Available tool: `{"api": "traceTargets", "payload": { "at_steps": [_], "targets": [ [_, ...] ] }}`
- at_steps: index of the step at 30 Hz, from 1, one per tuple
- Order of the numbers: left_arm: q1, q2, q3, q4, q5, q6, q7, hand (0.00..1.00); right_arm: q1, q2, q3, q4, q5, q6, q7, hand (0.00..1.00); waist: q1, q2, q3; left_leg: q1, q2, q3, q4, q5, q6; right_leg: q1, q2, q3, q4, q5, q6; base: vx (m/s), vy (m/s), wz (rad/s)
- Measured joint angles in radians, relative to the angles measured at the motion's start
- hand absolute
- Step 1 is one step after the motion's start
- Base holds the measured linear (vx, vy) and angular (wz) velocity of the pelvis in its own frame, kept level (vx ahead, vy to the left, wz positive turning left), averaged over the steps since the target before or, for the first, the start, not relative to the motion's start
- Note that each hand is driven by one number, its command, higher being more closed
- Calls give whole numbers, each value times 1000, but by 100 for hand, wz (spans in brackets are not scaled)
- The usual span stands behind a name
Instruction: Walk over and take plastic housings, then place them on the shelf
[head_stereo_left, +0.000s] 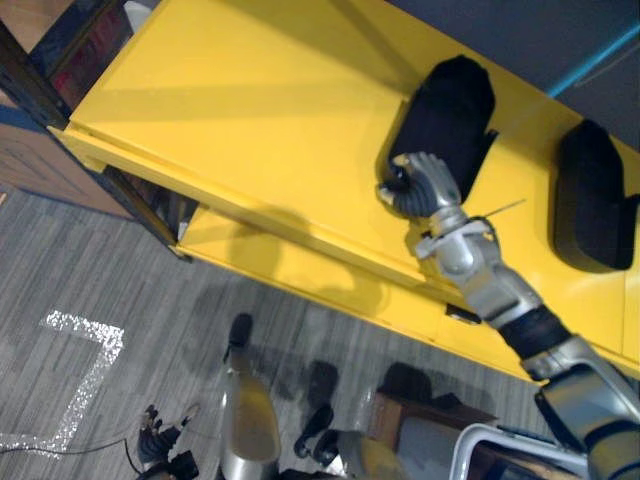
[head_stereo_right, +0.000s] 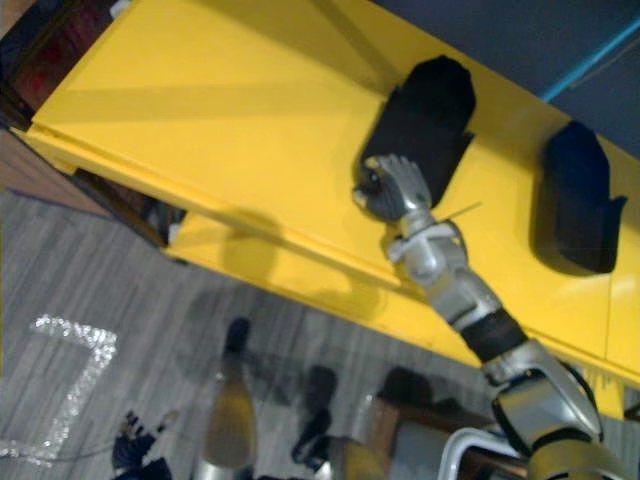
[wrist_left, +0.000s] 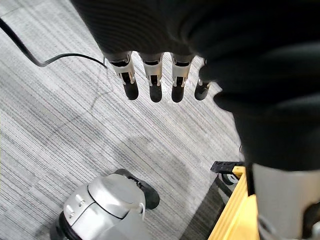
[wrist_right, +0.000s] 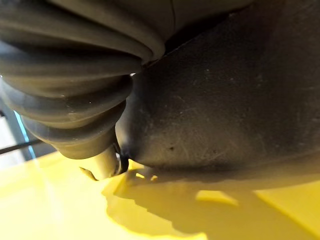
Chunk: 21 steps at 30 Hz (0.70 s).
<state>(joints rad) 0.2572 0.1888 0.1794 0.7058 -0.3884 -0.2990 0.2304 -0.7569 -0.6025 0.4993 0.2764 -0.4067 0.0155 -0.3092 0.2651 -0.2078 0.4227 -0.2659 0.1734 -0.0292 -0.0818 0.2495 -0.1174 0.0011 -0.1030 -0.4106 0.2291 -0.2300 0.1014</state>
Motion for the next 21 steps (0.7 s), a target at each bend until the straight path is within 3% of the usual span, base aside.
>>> {"api": "traceTargets", "payload": {
  "at_steps": [7,21],
  "targets": [
    [0,1,3,-25,-5,-4,-12,0,-42,-54,-18,60,-1,-61,-40,100,5,0,25,-12,-4,-13,0,4,-5,0,1,-3,3,3,3,6,-2,3],
    [0,2,3,-42,-7,-5,-17,0,-95,-189,-29,154,-3,-194,-42,100,19,4,49,-15,-10,-18,0,4,-4,3,1,2,-7,3,4,5,-1,2]
  ]
}}
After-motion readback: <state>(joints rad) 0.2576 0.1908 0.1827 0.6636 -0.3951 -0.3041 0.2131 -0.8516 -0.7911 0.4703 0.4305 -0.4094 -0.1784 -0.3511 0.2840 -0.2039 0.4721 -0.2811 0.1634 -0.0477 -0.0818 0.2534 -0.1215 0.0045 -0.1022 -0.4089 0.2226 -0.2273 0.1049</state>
